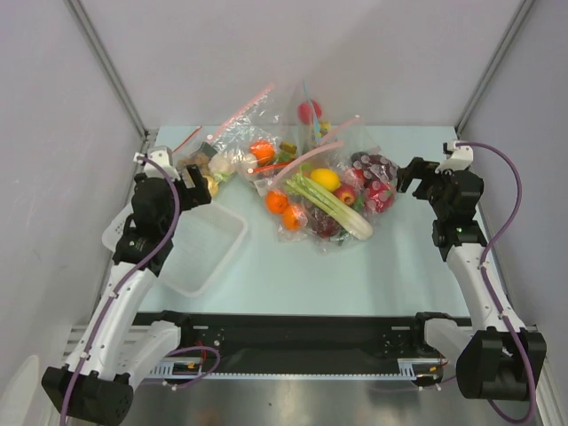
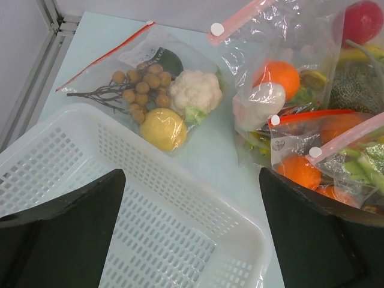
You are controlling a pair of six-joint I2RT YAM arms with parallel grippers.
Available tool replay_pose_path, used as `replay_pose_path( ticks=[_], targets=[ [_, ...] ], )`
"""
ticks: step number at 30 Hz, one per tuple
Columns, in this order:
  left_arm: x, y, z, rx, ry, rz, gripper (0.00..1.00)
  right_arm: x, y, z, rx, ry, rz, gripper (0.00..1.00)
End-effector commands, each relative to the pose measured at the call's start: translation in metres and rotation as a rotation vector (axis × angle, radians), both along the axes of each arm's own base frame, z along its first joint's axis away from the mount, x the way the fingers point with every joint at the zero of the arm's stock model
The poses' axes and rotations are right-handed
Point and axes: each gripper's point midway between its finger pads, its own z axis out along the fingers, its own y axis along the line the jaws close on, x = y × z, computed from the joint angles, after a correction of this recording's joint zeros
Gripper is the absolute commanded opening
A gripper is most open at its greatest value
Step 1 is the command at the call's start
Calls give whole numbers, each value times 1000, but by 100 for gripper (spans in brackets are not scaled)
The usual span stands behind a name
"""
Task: Open the zip-top bag and remove the fake food
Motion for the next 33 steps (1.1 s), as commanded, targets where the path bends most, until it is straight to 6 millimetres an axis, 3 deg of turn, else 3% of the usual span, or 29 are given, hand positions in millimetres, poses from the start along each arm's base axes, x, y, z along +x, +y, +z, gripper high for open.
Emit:
replay_pose_path(
  ticks=[1,9,12,14,15,16,18,19,21,23,24,26,33],
  targets=[
    [4,-8,24,3,-62,-45,100,2,0,22,-14,-53,8,100],
    [28,-43,22,-18,-90,-209,100,3,5,14,-9,-29,37,100],
    [38,-70,31,-22,-118,-313,100,4,10,12,-5,-24,62,100],
    [47,-95,25,9,-110,-389,100,3,14,11,-3,-22,81,100],
    [51,-107,33,14,-132,-430,100,3,15,10,-2,-19,89,100],
    [57,-126,21,22,-102,-480,100,3,17,10,-1,-20,97,100],
    [68,-149,36,25,-146,-560,100,2,20,12,0,-23,117,100],
    [72,-172,20,19,-105,-648,100,2,22,11,3,-21,125,100],
    [81,-191,29,19,-123,-714,100,0,26,12,3,-24,147,100],
    [92,-211,9,8,-75,-794,100,-1,31,15,6,-30,174,100],
    [99,-218,14,3,-84,-819,100,-1,32,15,7,-32,181,100],
    [104,-230,4,-5,-61,-875,100,-3,36,15,10,-32,202,100],
    [138,-260,-40,-38,44,-959,100,-5,44,16,18,-36,247,100]
  ],
)
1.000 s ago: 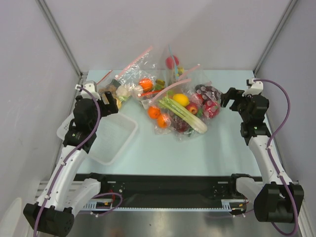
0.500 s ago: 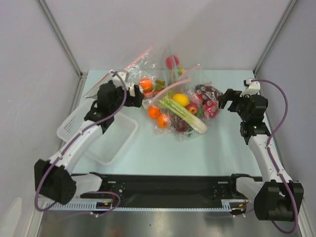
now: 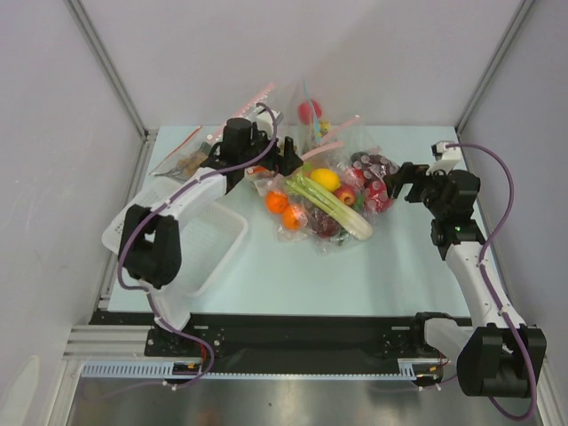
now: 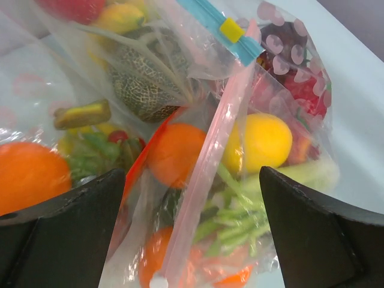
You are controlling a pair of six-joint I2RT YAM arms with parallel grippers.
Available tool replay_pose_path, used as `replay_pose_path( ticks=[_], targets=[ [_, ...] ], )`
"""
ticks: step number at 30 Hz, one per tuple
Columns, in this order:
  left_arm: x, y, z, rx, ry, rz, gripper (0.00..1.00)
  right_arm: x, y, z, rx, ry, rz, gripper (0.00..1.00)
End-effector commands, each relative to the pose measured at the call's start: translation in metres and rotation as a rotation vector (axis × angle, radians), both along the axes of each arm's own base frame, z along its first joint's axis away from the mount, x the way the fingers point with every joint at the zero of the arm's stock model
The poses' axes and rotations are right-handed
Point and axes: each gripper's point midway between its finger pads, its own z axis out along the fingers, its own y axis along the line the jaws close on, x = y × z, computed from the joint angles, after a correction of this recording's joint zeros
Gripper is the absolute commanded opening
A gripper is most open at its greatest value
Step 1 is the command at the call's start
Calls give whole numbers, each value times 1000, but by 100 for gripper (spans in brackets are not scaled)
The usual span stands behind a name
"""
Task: Open the zip-top bag and remove the fake food
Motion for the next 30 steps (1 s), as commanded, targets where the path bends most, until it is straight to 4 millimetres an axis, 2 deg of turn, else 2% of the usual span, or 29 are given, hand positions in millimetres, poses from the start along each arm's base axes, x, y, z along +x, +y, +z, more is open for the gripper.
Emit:
replay_pose_path(
  ticks=[1,5,10,11,13,15,16,18,19,20,21,22,24,25,29,30],
  targets=[
    [7,-21,14,-36,-27,-105,100,2,9,25,-3,-70,51,100],
    [13,-25,-1,-19,17,-116,100,3,11,23,-3,-64,63,100],
    [3,-33,-9,-36,54,-187,95,4,14,19,1,-54,73,100],
    [1,-34,-12,-39,64,-199,84,4,14,19,3,-52,75,99],
    [-5,-37,-14,-48,82,-233,67,4,15,18,4,-49,81,100],
    [-10,-39,-18,-51,98,-262,58,4,17,18,5,-48,90,100],
    [-12,-40,-20,-51,102,-277,48,4,18,18,4,-48,93,100],
    [-20,-43,-21,-57,114,-323,40,3,21,20,-2,-53,106,100],
    [-22,-44,-21,-58,114,-337,25,3,21,21,-6,-56,112,100],
    [-25,-44,-22,-57,117,-352,14,2,24,23,-8,-62,125,100],
    [-26,-44,-20,-58,111,-358,5,2,25,23,-7,-61,131,100],
    [-27,-44,-19,-58,109,-364,0,2,26,26,-11,-68,139,100],
    [-33,-46,-14,-71,101,-398,0,0,32,34,-19,-91,183,100],
    [-36,-46,-8,-79,91,-411,0,-3,45,38,-20,-102,233,100],
    [-51,-49,18,-91,7,-500,0,-14,75,66,-63,-182,397,100],
    [-56,-50,25,-101,-5,-527,0,-19,88,80,-77,-214,443,100]
  ],
)
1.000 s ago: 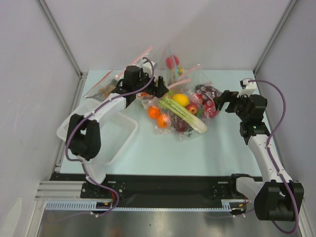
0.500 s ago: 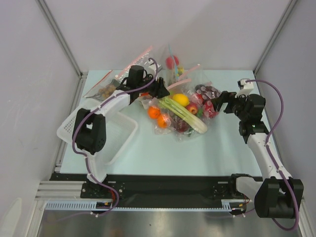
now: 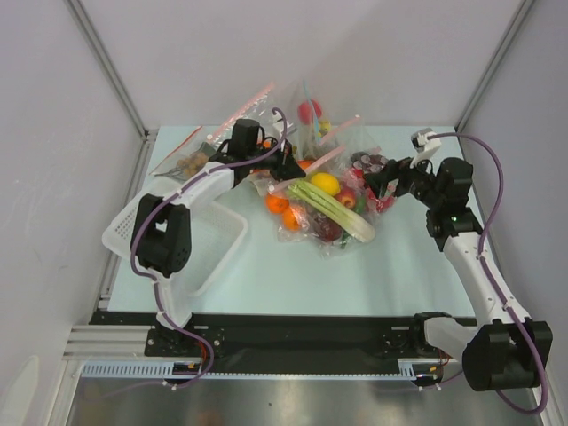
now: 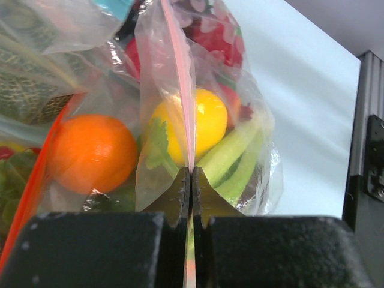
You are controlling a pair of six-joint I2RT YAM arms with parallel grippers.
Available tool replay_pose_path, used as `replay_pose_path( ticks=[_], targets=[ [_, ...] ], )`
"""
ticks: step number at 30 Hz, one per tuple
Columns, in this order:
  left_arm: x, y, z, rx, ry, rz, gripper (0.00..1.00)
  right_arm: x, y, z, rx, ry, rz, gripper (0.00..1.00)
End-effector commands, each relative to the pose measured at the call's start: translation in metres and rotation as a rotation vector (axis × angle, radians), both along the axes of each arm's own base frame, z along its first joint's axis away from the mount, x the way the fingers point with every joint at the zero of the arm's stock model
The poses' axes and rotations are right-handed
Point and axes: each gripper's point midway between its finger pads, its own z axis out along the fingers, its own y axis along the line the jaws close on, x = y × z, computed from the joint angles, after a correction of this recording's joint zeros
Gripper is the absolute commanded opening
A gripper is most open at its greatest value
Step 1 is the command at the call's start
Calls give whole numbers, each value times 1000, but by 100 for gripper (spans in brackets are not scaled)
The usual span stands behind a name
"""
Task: Open the zip-top bag and remove the fake food
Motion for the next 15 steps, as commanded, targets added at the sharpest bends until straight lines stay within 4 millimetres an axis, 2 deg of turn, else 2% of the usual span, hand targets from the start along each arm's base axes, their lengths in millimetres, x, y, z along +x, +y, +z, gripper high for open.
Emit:
replay_pose_path(
  ticks=[1,3,4,6,7,8,9,10,11,12,15],
  targets=[
    [-24,-8,62,-90,-147,-156,0,-12,39,59,-67,-193,200,99],
    [-32,-8,81,-109,-189,-196,0,-15,52,67,-87,-225,268,100],
    [-40,-8,83,-111,-176,-224,0,-16,60,78,-106,-266,305,100],
    [-48,-8,96,-109,-211,-261,0,-16,73,81,-116,-283,393,100],
    [-56,-7,94,-96,-209,-294,0,-19,78,95,-126,-318,445,100],
    [-62,-7,96,-88,-210,-316,0,-20,83,97,-134,-326,485,100],
    [-66,-6,105,-86,-236,-334,1,-14,87,87,-136,-288,522,100],
    [-71,-7,107,-79,-243,-351,0,-14,90,87,-135,-264,546,100],
    [-78,-4,103,-53,-232,-369,0,-16,95,101,-142,-305,604,100],
    [-81,-4,111,-48,-254,-375,0,-13,98,94,-136,-266,637,100],
    [-91,-3,114,-20,-264,-398,0,-18,107,104,-119,-296,735,99]
  ],
)
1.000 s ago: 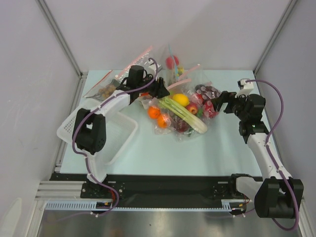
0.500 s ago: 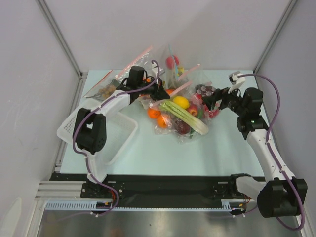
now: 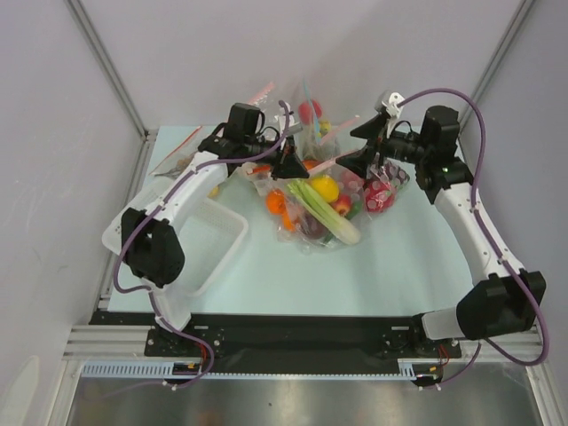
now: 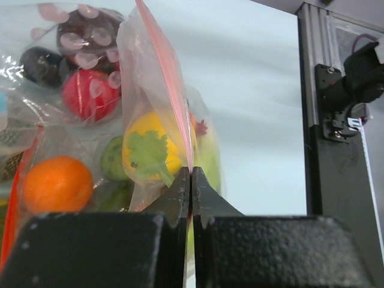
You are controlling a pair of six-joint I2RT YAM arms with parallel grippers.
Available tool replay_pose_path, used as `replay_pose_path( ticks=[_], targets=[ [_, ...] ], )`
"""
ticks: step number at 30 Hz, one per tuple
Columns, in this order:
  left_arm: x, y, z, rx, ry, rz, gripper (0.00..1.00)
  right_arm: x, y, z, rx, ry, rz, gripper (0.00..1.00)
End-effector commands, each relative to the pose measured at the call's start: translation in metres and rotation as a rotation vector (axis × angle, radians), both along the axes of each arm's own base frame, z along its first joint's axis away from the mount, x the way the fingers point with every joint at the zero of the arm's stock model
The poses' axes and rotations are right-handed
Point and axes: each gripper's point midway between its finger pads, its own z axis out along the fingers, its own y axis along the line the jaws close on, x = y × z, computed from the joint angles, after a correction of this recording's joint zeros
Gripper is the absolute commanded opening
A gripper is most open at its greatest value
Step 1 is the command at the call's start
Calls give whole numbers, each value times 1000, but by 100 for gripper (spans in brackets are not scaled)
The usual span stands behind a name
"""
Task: Open the zip-top bag and remove the fake food
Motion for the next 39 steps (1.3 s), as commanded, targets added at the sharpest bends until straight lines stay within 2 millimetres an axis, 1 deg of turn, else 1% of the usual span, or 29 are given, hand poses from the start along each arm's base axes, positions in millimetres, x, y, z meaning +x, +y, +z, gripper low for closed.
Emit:
replay_pose_path(
  ticks=[1,3,8,9,11,13,14,15,18,19,21,23,24,25,27,28,29,30,31,32,33,34,35,36,37,38,39],
  targets=[
    [-35,0,46,-30,-137,-118,0,-18,16,10,-5,-21,195,99],
    [-37,0,46,-9,-148,-106,0,-18,19,13,-3,-25,221,99],
    [-46,-4,52,3,-171,-105,0,-23,30,2,-8,33,293,99],
    [-48,-7,51,13,-176,-103,0,-28,36,-5,-22,48,311,99],
    [-48,-8,52,23,-188,-95,0,-25,42,-16,-48,71,295,99],
    [-50,-9,52,34,-197,-92,0,-25,50,-31,-88,101,276,99],
    [-50,-10,53,35,-204,-90,0,-21,52,-42,-104,123,269,99],
    [-51,-11,53,37,-207,-89,0,-24,54,-50,-121,156,269,99],
    [-52,-11,56,38,-221,-84,0,-20,57,-69,-165,200,249,98],
    [-53,-12,56,39,-224,-87,0,-18,56,-75,-178,207,233,98],
    [-54,-11,59,34,-235,-85,0,-19,58,-82,-192,221,234,98],
    [-55,-11,59,32,-241,-83,0,-18,58,-87,-202,232,231,94],
    [-55,-11,60,26,-248,-79,0,-19,58,-90,-207,248,231,91],
    [-56,-10,63,21,-258,-74,0,-17,57,-94,-212,254,225,82],
    [-54,-9,63,20,-269,-60,0,-17,56,-99,-218,267,217,71],
    [-56,-8,68,13,-280,-53,0,-17,56,-100,-220,270,214,60],
    [-55,-7,69,11,-285,-44,0,-17,56,-101,-221,271,214,54],
    [-55,-6,65,16,-282,-33,6,-18,55,-102,-222,277,213,46],
    [-55,-5,74,-6,-306,-22,14,-18,56,-102,-224,277,212,41],
    [-56,-4,77,-14,-316,-11,25,-19,55,-103,-226,283,210,38],
    [-54,-2,71,-9,-305,14,34,-19,55,-103,-230,281,208,32],
    [-51,-2,77,-29,-336,35,39,-20,54,-103,-232,284,204,29],
    [-53,2,88,-51,-372,57,48,-21,53,-104,-235,287,203,24],
    [-47,9,77,-34,-366,105,59,-22,53,-105,-238,288,203,10],
    [-43,10,88,-73,-395,141,61,-23,52,-108,-242,295,198,5],
    [-40,16,90,-86,-403,172,63,-25,50,-106,-241,289,192,1],
    [-39,30,85,-98,-372,226,67,-24,50,-107,-241,284,182,0]
  ],
)
